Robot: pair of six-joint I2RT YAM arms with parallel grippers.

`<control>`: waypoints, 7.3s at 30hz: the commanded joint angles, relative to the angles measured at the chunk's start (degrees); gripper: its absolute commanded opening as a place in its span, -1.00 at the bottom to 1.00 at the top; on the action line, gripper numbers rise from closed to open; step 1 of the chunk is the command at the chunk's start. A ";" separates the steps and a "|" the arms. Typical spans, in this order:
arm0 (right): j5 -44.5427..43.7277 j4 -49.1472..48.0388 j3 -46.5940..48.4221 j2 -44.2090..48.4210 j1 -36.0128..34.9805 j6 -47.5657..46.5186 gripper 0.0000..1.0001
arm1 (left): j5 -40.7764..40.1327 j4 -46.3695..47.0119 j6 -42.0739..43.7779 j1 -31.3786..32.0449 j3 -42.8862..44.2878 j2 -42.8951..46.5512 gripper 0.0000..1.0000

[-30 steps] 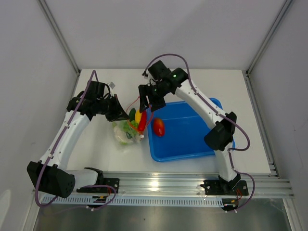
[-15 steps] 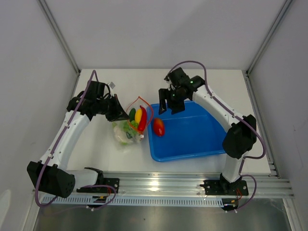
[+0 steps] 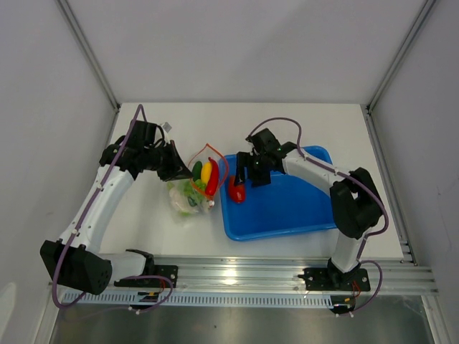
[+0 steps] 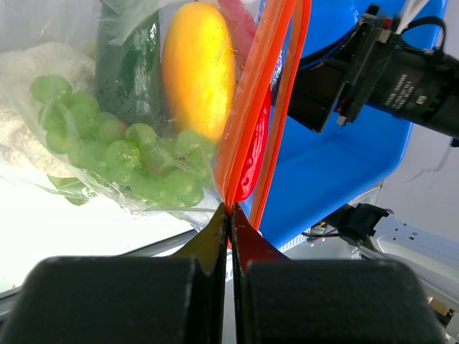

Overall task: Place the food in the zip-top bag and seal the zipper
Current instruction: Place the fake vegetable in the zipper food storage bag, then pick up the fake fruit from the bin, then place the fake fruit in the zipper food storage bag, then adjust the zipper food storage bag at the center of the board.

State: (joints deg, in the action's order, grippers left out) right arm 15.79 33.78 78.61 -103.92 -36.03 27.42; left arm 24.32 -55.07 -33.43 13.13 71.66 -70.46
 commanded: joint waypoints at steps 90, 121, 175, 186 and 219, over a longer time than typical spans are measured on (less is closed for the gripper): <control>9.15 -0.39 10.24 13.40 -8.18 -1.67 -1.00 | 2.05 1.37 -1.11 0.32 -3.02 2.25 -0.99; 7.33 6.65 33.89 -10.51 -14.77 -3.24 0.08 | 1.00 -0.39 -1.37 0.32 -2.66 4.63 -0.99; 12.86 1.38 8.67 4.25 -17.14 -10.72 0.21 | 2.14 0.58 -2.43 -0.38 1.38 2.25 -0.99; 6.09 3.75 15.60 -1.11 -17.67 -10.80 -0.59 | 0.56 0.40 -2.34 -0.56 0.24 3.04 -0.99; 1.61 13.33 35.38 -5.68 -18.73 -20.30 -1.00 | -21.68 -6.80 -1.38 -5.65 -3.03 13.85 -0.87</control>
State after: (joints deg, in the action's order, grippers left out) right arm 17.10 46.89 110.52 -111.11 -55.24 7.44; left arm 6.50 -60.99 -36.01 8.49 64.84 -58.35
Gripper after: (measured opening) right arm 0.113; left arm 0.053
